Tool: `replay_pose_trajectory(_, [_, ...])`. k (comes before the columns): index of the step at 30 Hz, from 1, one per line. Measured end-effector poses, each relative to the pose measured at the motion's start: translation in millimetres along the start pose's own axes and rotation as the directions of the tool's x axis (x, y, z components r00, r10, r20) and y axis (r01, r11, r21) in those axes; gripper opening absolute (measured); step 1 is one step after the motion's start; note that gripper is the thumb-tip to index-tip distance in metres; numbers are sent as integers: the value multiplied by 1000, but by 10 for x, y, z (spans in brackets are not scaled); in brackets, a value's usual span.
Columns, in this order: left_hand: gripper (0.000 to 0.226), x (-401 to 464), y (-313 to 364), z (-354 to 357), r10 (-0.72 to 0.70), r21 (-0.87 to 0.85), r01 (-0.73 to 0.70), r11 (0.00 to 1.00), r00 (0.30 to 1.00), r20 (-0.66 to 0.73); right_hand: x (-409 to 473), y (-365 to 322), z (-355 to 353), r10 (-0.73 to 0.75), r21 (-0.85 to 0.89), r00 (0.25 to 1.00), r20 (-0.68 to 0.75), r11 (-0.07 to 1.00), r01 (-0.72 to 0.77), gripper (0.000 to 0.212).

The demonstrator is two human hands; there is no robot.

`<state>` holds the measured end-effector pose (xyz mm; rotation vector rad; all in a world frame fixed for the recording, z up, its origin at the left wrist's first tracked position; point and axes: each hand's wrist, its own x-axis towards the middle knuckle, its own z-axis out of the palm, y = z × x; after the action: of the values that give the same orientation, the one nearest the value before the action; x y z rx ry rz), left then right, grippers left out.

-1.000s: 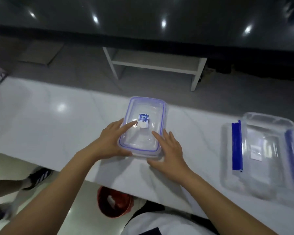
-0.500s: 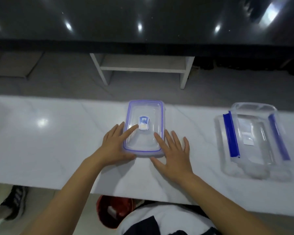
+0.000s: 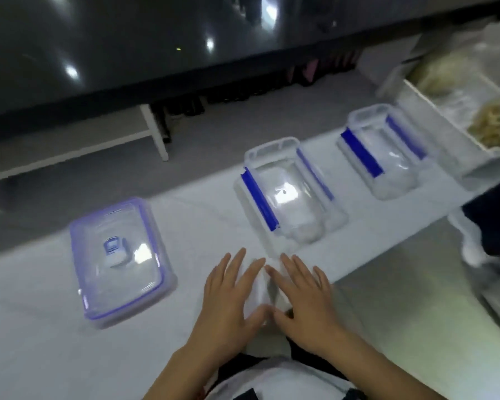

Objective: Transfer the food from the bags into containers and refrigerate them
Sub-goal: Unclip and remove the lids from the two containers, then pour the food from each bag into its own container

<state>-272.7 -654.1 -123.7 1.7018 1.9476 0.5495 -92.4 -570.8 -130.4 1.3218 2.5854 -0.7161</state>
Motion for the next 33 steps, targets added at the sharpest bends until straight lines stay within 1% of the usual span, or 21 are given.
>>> replay_pose_trajectory(2, [72,198,193,171,98,53,-101,993,993,63,-234,378,-114,206,77,978,-40,976,-203,70])
replay_pose_trajectory(4, [74,367,428,267,160,106,-174,979,978,134,-460,785,-252,385,158,920,-65,915,-372,74])
replay_pose_trajectory(5, [74,451,563,297,175,119,-195,974,972,159,-575,985,-326,449,196,889,-88,883,-427,77])
replay_pose_trajectory(7, [76,613,876,358,170,127,-200,972,962,214,-805,1377,-465,535,262,833,-140,832,-489,72])
replay_pose_trajectory(9, [80,757,1212,447,158,161,-199,967,958,240,-1025,1737,-595,575,341,795,-195,800,-494,69])
replay_pose_trajectory(12, [82,961,1686,677,116,163,-163,973,958,264,-1317,2191,-783,593,434,771,-231,772,-464,67])
replay_pose_trajectory(15, [86,1115,2120,969,92,158,-142,977,953,288,-1568,2605,-946,577,480,773,-263,774,-414,66])
replay_pose_trajectory(18, [86,1295,2547,1228,77,180,-138,974,947,311,-1716,3029,-1112,541,458,787,-296,804,-379,71])
replay_pose_trajectory(21, [86,1509,2923,1394,81,184,-140,973,951,299,-1798,3447,-1302,511,435,800,-315,827,-356,74])
replay_pose_trajectory(26, [89,1935,3381,1446,124,212,-182,960,957,262,-1660,4087,-1767,484,395,800,-354,853,-341,69])
replay_pose_trajectory(30, [85,2428,3617,1386,140,170,-179,969,965,221,-1384,4409,-2192,450,416,799,-399,865,-280,70])
replay_pose_trajectory(33, [82,2833,3816,1411,163,134,-190,973,968,190,-1171,4610,-2504,436,422,784,-442,872,-247,71])
